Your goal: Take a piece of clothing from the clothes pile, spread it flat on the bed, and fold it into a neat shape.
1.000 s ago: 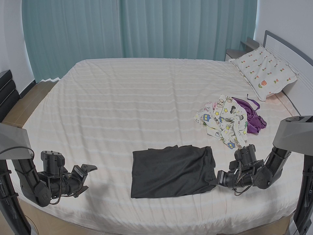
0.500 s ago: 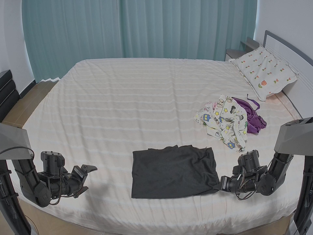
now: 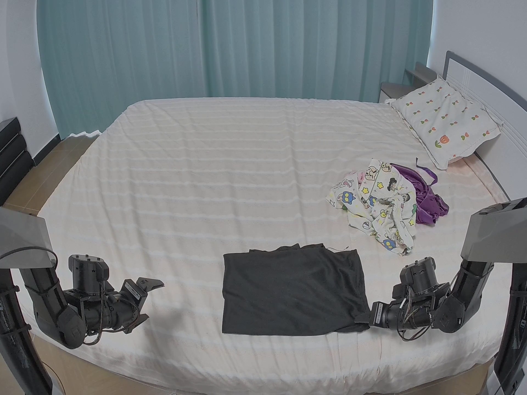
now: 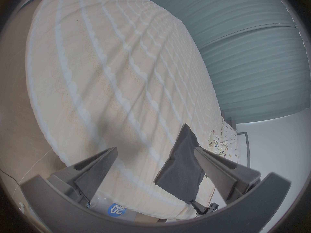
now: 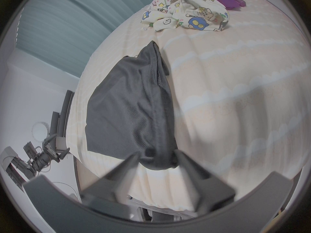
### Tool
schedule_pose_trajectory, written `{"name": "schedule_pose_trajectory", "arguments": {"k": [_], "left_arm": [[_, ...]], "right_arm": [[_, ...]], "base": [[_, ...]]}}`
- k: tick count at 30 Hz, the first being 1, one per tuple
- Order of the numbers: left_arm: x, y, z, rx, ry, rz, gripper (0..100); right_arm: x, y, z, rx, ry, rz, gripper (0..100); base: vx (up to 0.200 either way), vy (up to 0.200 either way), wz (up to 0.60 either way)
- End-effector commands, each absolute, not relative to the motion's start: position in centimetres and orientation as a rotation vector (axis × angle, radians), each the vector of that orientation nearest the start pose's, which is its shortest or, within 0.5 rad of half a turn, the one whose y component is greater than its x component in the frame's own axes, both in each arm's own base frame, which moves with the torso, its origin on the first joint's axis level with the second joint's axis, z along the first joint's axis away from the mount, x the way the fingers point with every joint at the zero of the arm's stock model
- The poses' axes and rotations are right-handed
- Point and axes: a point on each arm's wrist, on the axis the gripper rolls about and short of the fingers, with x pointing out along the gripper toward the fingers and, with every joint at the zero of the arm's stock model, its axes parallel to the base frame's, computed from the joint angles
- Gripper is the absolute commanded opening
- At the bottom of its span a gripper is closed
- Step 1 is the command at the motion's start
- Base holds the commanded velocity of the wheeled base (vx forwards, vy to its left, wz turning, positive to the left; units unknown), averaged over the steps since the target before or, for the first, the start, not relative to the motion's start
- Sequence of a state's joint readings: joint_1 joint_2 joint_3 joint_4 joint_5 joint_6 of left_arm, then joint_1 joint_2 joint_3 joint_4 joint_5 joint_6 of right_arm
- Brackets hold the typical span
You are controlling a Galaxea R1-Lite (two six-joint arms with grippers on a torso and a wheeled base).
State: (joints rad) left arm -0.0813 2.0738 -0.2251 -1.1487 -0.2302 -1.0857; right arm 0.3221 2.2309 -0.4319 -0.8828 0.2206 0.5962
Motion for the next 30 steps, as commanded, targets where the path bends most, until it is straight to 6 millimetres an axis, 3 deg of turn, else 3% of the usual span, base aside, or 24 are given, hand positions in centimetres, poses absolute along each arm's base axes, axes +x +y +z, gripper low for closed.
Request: {"name": "schedule_pose_trajectory", "arguments": {"k": [1,5,6,9,12,24,30], "left_arm": [[24.6,-2.5,0.9,-1.083,0.795,0.111,100],[24.6,-2.5,0.9,-1.085,0.791,0.112,100],[24.6,-2.5,0.9,-1.085,0.791,0.112,100],[24.8,-2.5,0.9,-1.085,0.789,0.113,100],[24.8,-2.5,0.9,-1.086,0.786,0.108,100],[24.9,-2.6,0.9,-1.083,0.788,0.108,100],[25.0,-2.6,0.9,-1.081,0.782,0.11,100]], "right_arm": [[26.5,9.3,-2.7,0.518,1.028,0.2,100],[26.7,9.3,-1.8,0.625,1.009,0.142,100],[26.8,9.3,-1.3,0.727,1.005,0.101,100],[26.8,9.3,-1.6,0.805,0.997,0.062,100],[26.8,9.2,-1.4,0.826,0.958,0.086,100],[26.5,9.0,-1.8,0.837,0.931,0.097,100],[26.3,9.0,-1.9,0.833,0.938,0.095,100]], "base": [[0.0,0.0,0.0],[0.0,0.0,0.0],[0.0,0.0,0.0],[0.0,0.0,0.0],[0.0,0.0,0.0],[0.0,-0.2,0.0],[0.0,0.0,0.0]]}}
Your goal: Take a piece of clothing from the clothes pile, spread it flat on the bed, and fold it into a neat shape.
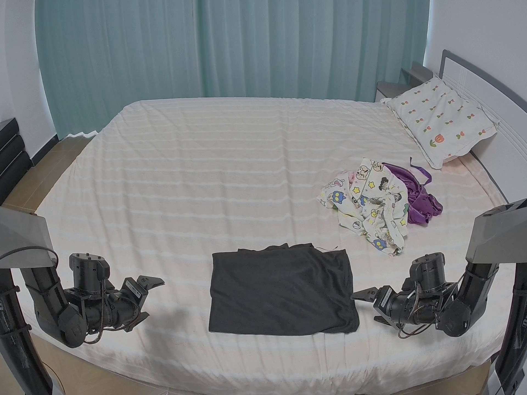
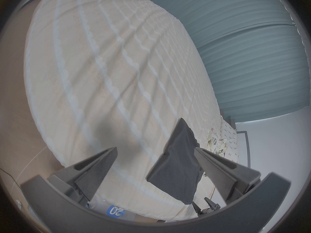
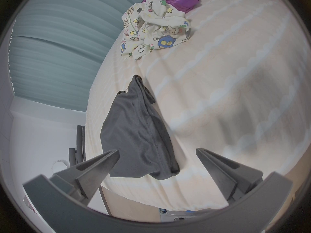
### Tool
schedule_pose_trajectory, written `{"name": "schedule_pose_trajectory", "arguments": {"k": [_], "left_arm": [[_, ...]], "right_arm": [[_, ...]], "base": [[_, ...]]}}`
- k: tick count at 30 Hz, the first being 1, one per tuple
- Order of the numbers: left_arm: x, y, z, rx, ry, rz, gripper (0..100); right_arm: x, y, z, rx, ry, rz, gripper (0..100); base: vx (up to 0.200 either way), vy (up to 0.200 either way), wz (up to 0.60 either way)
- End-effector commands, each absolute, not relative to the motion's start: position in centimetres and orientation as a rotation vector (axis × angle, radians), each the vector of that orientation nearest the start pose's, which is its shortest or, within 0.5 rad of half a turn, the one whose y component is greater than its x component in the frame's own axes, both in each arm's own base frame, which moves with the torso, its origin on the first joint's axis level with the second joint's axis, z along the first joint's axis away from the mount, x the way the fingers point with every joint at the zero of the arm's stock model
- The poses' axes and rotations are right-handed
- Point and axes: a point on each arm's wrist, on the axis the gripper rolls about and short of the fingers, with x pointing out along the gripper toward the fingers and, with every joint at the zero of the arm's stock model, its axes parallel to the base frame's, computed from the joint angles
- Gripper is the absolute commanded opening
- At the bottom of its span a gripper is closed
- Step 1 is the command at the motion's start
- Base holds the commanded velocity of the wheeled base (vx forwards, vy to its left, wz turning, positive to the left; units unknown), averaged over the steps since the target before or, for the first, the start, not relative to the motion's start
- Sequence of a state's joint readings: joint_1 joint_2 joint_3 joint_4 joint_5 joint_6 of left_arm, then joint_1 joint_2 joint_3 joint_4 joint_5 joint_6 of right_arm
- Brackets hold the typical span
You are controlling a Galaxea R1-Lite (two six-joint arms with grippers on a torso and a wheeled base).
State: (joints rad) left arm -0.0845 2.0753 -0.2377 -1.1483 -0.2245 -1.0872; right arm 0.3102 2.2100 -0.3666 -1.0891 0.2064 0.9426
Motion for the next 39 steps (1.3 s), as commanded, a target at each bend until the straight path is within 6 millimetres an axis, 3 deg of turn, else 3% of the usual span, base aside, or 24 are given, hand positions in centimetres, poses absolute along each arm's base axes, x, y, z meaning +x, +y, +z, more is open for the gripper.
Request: {"name": "schedule_pose_trajectory", "arguments": {"k": [1,9,11,14,19,24,35,39], "left_arm": [[25.0,-2.6,0.9,-1.077,0.777,0.12,100],[24.9,-3.7,0.5,-1.036,0.778,0.138,100],[24.7,-6.4,0.9,-0.987,0.785,0.056,100],[24.9,-8.4,0.7,-0.921,0.771,0.011,100],[26.9,-9.4,-1.8,-0.676,0.778,-0.053,100],[28.9,-10.7,-3.8,-0.542,0.773,-0.118,100],[34.3,-13.9,-5.8,-0.44,0.752,-0.129,100],[35.1,-14.3,-5.7,-0.434,0.763,-0.125,100]], "right_arm": [[26.3,9.0,-1.9,0.833,0.937,0.096,100],[26.4,9.0,-1.9,0.834,0.935,0.097,100],[26.4,9.0,-1.9,0.831,0.935,0.094,100],[26.3,9.1,-2.1,0.825,0.94,0.092,100],[26.2,9.1,-2.4,0.827,0.92,0.106,100],[26.0,9.1,-2.9,0.829,0.889,0.127,100],[25.8,9.1,-3.0,0.829,0.88,0.132,100],[25.8,9.1,-3.0,0.829,0.88,0.132,100]], "base": [[0.0,0.0,0.0],[0.0,0.0,0.0],[0.0,0.0,0.0],[0.0,0.0,0.0],[0.0,0.0,0.0],[0.0,0.0,0.0],[0.0,0.0,0.0],[0.0,0.0,0.0]]}}
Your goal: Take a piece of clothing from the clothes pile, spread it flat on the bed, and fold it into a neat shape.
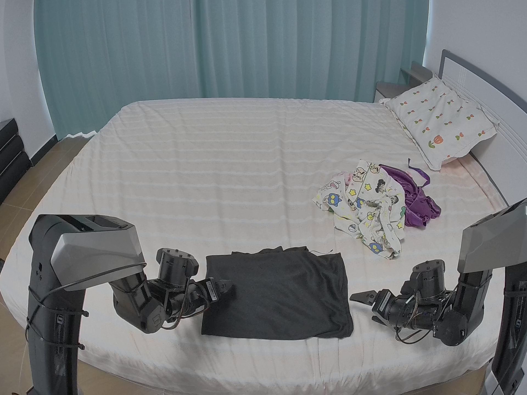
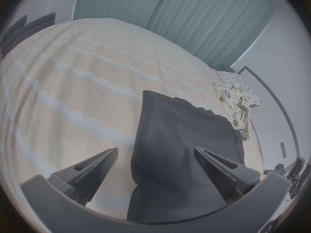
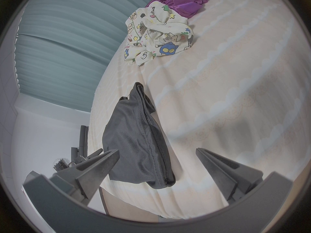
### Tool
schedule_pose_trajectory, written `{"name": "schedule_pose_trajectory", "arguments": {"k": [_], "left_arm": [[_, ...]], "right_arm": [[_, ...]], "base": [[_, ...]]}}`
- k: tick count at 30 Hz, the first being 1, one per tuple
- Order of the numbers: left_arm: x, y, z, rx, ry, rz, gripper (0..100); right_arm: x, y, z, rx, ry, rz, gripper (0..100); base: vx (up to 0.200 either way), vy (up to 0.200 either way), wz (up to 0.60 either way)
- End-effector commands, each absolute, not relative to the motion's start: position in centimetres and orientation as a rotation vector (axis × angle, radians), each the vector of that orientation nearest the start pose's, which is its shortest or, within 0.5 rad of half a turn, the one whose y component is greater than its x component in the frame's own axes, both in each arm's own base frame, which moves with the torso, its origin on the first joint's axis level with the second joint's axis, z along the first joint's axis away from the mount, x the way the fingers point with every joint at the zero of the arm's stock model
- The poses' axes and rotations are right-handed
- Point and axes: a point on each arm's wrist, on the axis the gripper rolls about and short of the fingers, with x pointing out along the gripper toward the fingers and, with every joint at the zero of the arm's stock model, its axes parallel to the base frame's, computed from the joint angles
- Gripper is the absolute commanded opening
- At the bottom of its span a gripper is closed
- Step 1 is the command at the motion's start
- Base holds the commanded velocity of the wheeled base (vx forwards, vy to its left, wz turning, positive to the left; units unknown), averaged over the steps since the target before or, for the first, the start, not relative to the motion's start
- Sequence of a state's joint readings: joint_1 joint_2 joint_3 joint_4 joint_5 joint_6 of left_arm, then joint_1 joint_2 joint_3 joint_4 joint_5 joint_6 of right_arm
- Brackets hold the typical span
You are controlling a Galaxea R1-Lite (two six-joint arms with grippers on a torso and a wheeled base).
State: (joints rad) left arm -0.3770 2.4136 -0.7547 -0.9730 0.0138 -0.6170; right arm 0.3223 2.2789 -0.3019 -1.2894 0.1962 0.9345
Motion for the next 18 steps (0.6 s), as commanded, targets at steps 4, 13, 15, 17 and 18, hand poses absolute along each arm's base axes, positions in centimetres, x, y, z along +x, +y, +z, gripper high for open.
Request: {"name": "schedule_pose_trajectory", "arguments": {"k": [4,13,15,17,18], "left_arm": [[35.3,-15.1,-5.8,-0.429,0.771,-0.142,100],[34.5,-15.1,-5.6,-0.442,0.785,-0.145,0],[34.4,-15.1,-5.3,-0.446,0.783,-0.145,0],[34.0,-14.8,-4.5,-0.458,0.778,-0.138,0],[33.9,-14.7,-4.3,-0.459,0.773,-0.137,0]], "right_arm": [[25.8,9.0,-2.9,0.833,0.874,0.133,100],[25.8,9.1,-2.9,0.831,0.878,0.134,100],[25.8,9.1,-2.9,0.831,0.878,0.134,100],[25.8,9.1,-2.9,0.831,0.878,0.134,100],[25.8,9.1,-2.9,0.831,0.878,0.134,100]], "base": [[0.0,0.0,0.0],[0.0,0.0,0.0],[0.0,0.0,0.0],[0.0,0.0,0.0],[0.0,0.0,0.0]]}}
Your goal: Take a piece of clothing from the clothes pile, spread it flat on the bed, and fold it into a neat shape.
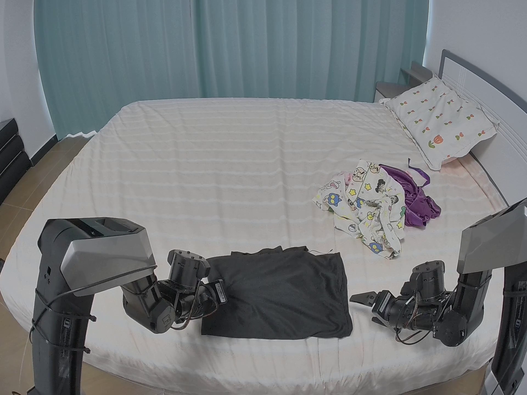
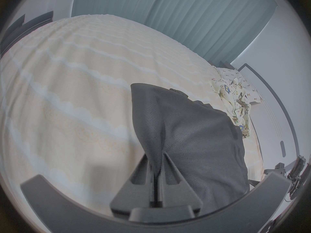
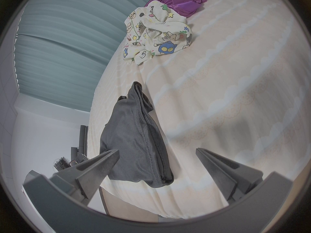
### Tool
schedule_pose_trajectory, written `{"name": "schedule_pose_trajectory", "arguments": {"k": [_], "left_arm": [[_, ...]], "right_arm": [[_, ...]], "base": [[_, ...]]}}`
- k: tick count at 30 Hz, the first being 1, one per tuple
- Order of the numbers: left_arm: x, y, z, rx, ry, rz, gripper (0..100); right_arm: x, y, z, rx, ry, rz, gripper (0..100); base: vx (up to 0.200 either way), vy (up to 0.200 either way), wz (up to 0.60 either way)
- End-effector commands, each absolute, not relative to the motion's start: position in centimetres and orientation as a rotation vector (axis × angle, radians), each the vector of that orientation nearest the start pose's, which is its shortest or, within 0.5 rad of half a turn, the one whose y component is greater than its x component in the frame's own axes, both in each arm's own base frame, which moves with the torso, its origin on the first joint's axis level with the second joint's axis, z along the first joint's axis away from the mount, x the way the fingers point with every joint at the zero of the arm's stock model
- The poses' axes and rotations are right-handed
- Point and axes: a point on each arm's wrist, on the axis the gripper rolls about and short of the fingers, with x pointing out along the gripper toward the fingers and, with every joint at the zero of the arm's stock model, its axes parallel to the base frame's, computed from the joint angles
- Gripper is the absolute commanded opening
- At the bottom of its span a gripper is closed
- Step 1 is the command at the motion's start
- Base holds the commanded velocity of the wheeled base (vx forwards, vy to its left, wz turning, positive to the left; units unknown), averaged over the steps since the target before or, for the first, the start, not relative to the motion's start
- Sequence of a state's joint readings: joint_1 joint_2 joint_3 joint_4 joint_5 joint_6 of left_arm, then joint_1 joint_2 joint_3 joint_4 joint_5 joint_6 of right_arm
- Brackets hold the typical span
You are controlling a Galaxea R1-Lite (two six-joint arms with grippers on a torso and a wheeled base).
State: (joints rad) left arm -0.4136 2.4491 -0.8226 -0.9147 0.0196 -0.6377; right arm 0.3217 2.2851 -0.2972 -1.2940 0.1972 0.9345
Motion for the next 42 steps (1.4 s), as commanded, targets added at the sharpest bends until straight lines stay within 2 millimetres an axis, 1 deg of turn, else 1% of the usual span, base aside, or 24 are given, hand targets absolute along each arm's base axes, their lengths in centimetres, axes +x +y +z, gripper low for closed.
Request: {"name": "schedule_pose_trajectory", "arguments": {"k": [1,2,3,5,6,11,14,15,17,20,24,30,33,42], "left_arm": [[33.9,-14.5,-4.0,-0.46,0.769,-0.136,0],[33.8,-14.5,-4.0,-0.46,0.769,-0.136,0],[33.7,-14.1,-3.4,-0.465,0.76,-0.13,0],[33.5,-13.4,-2.8,-0.467,0.752,-0.117,0],[33.5,-13.3,-2.7,-0.469,0.752,-0.115,0],[33.9,-11.2,-2.3,-0.489,0.738,-0.063,0],[33.9,-10.8,-2.3,-0.491,0.739,-0.045,0],[33.4,-10.7,-2.4,-0.489,0.752,-0.039,0],[33.2,-10.6,-2.4,-0.488,0.755,-0.038,0],[33.2,-10.4,-2.4,-0.491,0.755,-0.033,0],[33.3,-9.5,-2.2,-0.505,0.746,-0.008,0],[33.5,-8.5,-2.1,-0.516,0.739,0.019,0],[33.3,-7.8,-1.9,-0.525,0.738,0.033,0],[33.3,-6.8,-1.3,-0.537,0.721,0.051,0]], "right_arm": [[25.8,9.1,-2.9,0.831,0.878,0.134,100],[25.8,9.1,-2.9,0.831,0.878,0.134,100],[25.8,9.1,-3.0,0.829,0.879,0.134,100],[25.8,9.1,-3.0,0.831,0.879,0.133,100],[25.8,9.1,-3.0,0.831,0.879,0.133,100],[25.8,9.1,-3.0,0.828,0.879,0.135,100],[25.8,9.1,-3.0,0.828,0.879,0.134,100],[25.8,9.1,-3.0,0.827,0.879,0.136,100],[25.8,9.1,-3.0,0.828,0.879,0.134,100],[25.8,9.1,-3.0,0.829,0.879,0.134,100],[25.8,9.1,-3.0,0.828,0.879,0.135,100],[25.8,9.1,-3.0,0.827,0.879,0.136,100],[25.8,9.1,-3.0,0.827,0.881,0.135,100],[25.8,9.1,-3.0,0.827,0.881,0.135,100]], "base": [[0.0,0.0,0.0],[0.0,0.0,0.0],[0.0,0.0,0.0],[0.0,0.0,0.0],[0.0,0.0,0.0],[0.0,0.0,0.0],[0.0,0.0,0.0],[0.0,0.0,0.0],[0.0,0.0,0.0],[0.0,0.0,0.0],[0.0,0.0,0.0],[0.0,0.2,0.0],[0.0,0.2,0.0],[0.0,0.2,0.0]]}}
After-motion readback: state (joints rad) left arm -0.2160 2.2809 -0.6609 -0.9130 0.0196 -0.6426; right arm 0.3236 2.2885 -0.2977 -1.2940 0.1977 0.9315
